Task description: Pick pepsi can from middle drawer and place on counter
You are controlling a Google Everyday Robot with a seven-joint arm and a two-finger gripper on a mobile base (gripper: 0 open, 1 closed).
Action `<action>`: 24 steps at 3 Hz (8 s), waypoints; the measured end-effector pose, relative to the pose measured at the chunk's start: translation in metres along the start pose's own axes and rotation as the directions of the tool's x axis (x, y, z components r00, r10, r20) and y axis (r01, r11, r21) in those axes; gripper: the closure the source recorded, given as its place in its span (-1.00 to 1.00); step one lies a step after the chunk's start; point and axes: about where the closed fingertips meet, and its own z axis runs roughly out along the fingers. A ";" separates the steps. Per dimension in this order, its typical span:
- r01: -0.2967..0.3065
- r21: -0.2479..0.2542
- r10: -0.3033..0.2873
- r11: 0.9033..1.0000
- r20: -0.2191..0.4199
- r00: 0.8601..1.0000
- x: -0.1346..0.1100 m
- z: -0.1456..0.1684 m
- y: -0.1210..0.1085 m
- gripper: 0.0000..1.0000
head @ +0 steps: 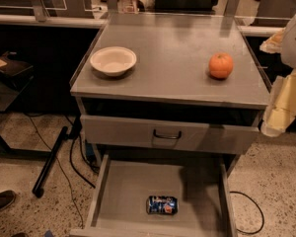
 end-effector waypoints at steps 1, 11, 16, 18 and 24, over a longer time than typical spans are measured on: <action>0.000 0.000 0.000 1.000 0.000 1.000 0.000 0.000 0.000 -1.00; -0.150 -0.347 0.258 0.926 0.289 0.922 0.004 0.303 0.127 -1.00; -0.219 -0.401 0.398 0.890 0.448 0.801 -0.030 0.435 0.133 -1.00; -0.210 -0.350 0.368 0.913 0.486 0.792 -0.033 0.475 0.147 -1.00; -0.216 -0.386 0.396 0.897 0.483 0.781 -0.006 0.588 0.145 -1.00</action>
Offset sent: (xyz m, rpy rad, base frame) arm -0.0123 0.0140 -0.0378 0.1718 0.0536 -0.0344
